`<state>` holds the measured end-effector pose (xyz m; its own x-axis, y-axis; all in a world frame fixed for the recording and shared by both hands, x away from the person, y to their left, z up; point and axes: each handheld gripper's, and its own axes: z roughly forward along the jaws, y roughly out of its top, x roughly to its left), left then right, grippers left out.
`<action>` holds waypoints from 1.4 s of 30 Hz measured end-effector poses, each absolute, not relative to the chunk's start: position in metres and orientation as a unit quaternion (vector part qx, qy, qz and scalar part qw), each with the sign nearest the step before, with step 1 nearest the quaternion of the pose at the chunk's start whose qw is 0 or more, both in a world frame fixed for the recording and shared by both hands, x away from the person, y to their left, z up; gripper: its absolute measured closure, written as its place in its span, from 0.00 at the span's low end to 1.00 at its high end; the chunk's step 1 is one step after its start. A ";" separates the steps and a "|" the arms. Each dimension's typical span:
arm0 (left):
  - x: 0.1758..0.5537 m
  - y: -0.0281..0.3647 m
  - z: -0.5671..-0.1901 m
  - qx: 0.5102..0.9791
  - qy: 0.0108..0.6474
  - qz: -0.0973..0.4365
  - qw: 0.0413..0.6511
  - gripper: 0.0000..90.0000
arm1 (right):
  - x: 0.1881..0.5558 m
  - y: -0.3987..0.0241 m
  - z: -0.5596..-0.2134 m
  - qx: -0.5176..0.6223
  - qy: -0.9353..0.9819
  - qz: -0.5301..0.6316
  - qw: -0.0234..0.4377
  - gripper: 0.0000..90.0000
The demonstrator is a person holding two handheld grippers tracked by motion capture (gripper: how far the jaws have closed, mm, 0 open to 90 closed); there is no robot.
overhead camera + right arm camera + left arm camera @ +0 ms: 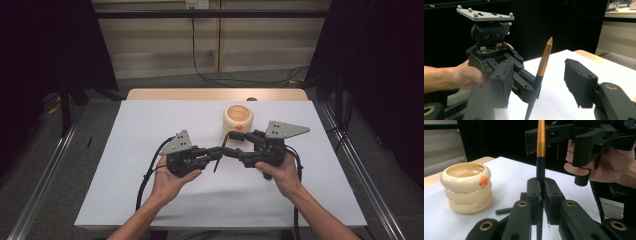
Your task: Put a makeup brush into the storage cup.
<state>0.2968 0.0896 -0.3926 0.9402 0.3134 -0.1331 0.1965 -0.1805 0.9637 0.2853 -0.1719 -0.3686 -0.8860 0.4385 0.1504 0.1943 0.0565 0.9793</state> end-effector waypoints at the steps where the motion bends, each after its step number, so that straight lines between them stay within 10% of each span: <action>1: 0.297 0.089 -0.393 0.767 0.165 0.048 0.618 0.93 | 0.286 -0.172 -0.369 0.218 0.721 0.652 0.091 0.51; 22: 0.295 0.088 -0.397 0.770 0.159 0.043 0.616 0.93 | 0.289 -0.166 -0.375 0.223 0.728 0.644 0.075 0.91; 42: 0.295 0.089 -0.401 0.769 0.150 0.054 0.619 0.93 | 0.286 -0.162 -0.375 0.224 0.735 0.635 0.083 0.93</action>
<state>0.2946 0.0887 -0.4008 0.9494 0.2967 -0.1030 0.1638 -0.1878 0.9685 0.2863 -0.1622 -0.3752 -0.8860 0.4340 0.1630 0.2243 0.0936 0.9700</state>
